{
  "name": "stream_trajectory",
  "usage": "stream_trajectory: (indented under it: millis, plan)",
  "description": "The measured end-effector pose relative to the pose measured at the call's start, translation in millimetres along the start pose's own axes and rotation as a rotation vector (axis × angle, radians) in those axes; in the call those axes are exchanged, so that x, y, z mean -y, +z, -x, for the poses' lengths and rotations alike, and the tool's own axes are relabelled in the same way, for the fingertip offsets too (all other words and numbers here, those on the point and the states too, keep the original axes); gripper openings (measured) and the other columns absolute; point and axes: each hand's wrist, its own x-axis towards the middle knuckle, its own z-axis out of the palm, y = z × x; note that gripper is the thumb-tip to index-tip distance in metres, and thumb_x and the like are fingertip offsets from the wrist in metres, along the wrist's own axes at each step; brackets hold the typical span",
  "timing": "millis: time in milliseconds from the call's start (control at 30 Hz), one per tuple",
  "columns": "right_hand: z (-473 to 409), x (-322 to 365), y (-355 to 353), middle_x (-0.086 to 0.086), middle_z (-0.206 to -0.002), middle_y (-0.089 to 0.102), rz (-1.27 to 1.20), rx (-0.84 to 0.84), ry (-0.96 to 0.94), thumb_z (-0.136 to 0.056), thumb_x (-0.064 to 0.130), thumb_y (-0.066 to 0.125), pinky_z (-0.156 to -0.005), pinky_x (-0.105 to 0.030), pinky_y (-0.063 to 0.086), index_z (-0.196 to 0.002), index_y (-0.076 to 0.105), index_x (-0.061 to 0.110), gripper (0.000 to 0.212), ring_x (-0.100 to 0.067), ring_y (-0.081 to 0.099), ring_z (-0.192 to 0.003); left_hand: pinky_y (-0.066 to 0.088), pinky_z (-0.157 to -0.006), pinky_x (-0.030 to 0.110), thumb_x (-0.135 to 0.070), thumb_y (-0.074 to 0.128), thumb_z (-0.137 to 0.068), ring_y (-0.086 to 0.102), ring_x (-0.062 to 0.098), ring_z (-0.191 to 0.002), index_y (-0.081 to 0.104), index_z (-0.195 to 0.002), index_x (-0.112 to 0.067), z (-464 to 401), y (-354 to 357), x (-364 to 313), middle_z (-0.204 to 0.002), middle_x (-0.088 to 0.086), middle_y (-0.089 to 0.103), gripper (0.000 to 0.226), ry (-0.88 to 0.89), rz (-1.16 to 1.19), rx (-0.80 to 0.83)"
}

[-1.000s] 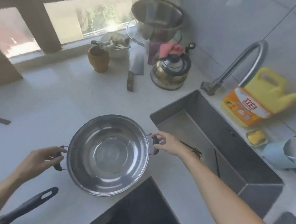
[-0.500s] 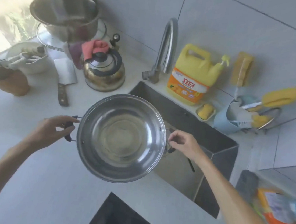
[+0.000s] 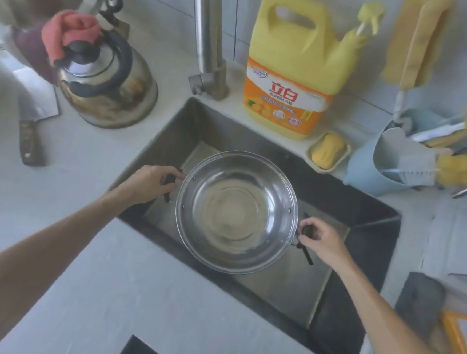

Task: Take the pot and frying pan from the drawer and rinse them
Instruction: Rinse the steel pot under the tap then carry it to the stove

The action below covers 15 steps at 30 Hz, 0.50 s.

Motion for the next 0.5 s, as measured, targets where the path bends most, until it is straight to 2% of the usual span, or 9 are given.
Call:
stream_trajectory:
  millis: [33,67,100,133,200,267,367,433,500]
  plan:
    - [-9.0,-11.3,5.3,-0.006,-0.084,0.064,0.001,-0.006,0.021,-0.077,0.002,0.068,-0.068,-0.01,0.049,-0.088,0.064,0.018,0.02,0.001,0.061,-0.066,0.039,-0.057,0.008,-0.018,0.062,-0.088,0.057,-0.006,-0.056,0.059,-0.09,-0.05,-8.5,9.5,4.2,-0.062,-0.01,0.063,0.032,0.002,-0.007,0.021]
    - [-18.1,-23.4,11.5,-0.002,-0.084,0.067,0.005,-0.005,0.038,-0.074,0.01,0.07,-0.077,-0.023,0.054,-0.086,0.065,0.027,0.021,-0.007,0.065,-0.073,0.037,-0.056,0.009,-0.016,0.062,-0.088,0.055,-0.002,-0.053,0.064,-0.098,-0.04,-16.3,18.0,8.9,-0.066,-0.012,0.066,0.026,-0.003,-0.032,0.051]
    - [-27.2,-35.3,17.4,0.0,-0.085,0.069,0.024,-0.002,0.063,-0.069,0.019,0.071,-0.083,-0.037,0.055,-0.084,0.065,0.032,0.021,-0.015,0.068,-0.079,0.035,-0.056,0.01,-0.015,0.061,-0.088,0.052,-0.001,-0.053,0.066,-0.107,-0.032,-24.8,26.1,13.7,-0.072,-0.01,0.068,0.026,-0.008,-0.065,0.08]
    - [-36.1,-47.6,23.3,0.001,-0.086,0.07,0.036,0.004,0.078,-0.067,0.023,0.071,-0.086,-0.044,0.054,-0.085,0.065,0.034,0.022,-0.02,0.069,-0.082,0.035,-0.057,0.012,-0.016,0.061,-0.088,0.05,-0.001,-0.057,0.064,-0.114,-0.027,-33.0,33.7,18.5,-0.074,-0.004,0.067,0.028,-0.014,-0.108,0.114]
    - [-49.3,-64.9,34.6,0.0,-0.086,0.07,0.059,0.001,0.1,-0.072,0.016,0.071,-0.087,-0.044,0.051,-0.084,0.064,0.038,0.026,-0.023,0.069,-0.084,0.038,-0.064,0.021,-0.016,0.059,-0.087,0.056,0.01,-0.069,0.061,-0.12,-0.026,-48.4,46.4,28.7,-0.073,-0.005,0.06,0.034,-0.032,-0.162,0.171]
    - [-56.5,-66.9,44.8,0.0,-0.083,0.068,0.078,-0.034,0.114,-0.073,0.01,0.071,-0.084,-0.042,0.052,-0.082,0.063,0.04,0.032,-0.022,0.068,-0.08,0.037,-0.07,0.022,-0.015,0.058,-0.087,0.056,0.01,-0.072,0.06,-0.12,-0.026,-60.1,58.8,40.5,-0.073,-0.006,0.059,0.036,-0.065,-0.173,0.214]
    - [-67.5,-67.5,58.3,0.001,-0.077,0.065,0.062,-0.04,0.133,-0.072,0.007,0.072,-0.081,-0.044,0.055,-0.081,0.064,0.038,0.033,-0.021,0.064,-0.073,0.041,-0.071,0.024,-0.012,0.058,-0.087,0.062,0.012,-0.074,0.059,-0.118,-0.025,-72.3,72.7,56.5,-0.07,-0.009,0.062,0.033,-0.108,-0.183,0.237]
    - [-74.0,-63.2,65.1,0.0,-0.076,0.066,0.064,-0.058,0.138,-0.073,0.005,0.069,-0.076,-0.034,0.051,-0.078,0.062,0.039,0.035,-0.022,0.065,-0.075,0.049,-0.074,0.03,-0.013,0.059,-0.087,0.067,0.011,-0.074,0.059,-0.112,-0.024,-78.1,76.9,63.8,-0.066,-0.016,0.061,0.028,-0.14,-0.165,0.219]
    - [-79.6,-57.6,69.4,-0.003,-0.078,0.066,0.042,-0.093,0.143,-0.074,0.004,0.066,-0.073,-0.029,0.046,-0.077,0.061,0.037,0.033,-0.024,0.065,-0.078,0.052,-0.075,0.033,-0.013,0.059,-0.088,0.069,0.01,-0.074,0.059,-0.109,-0.023,-83.6,76.5,68.0,-0.068,-0.013,0.065,0.023,-0.156,-0.159,0.19]
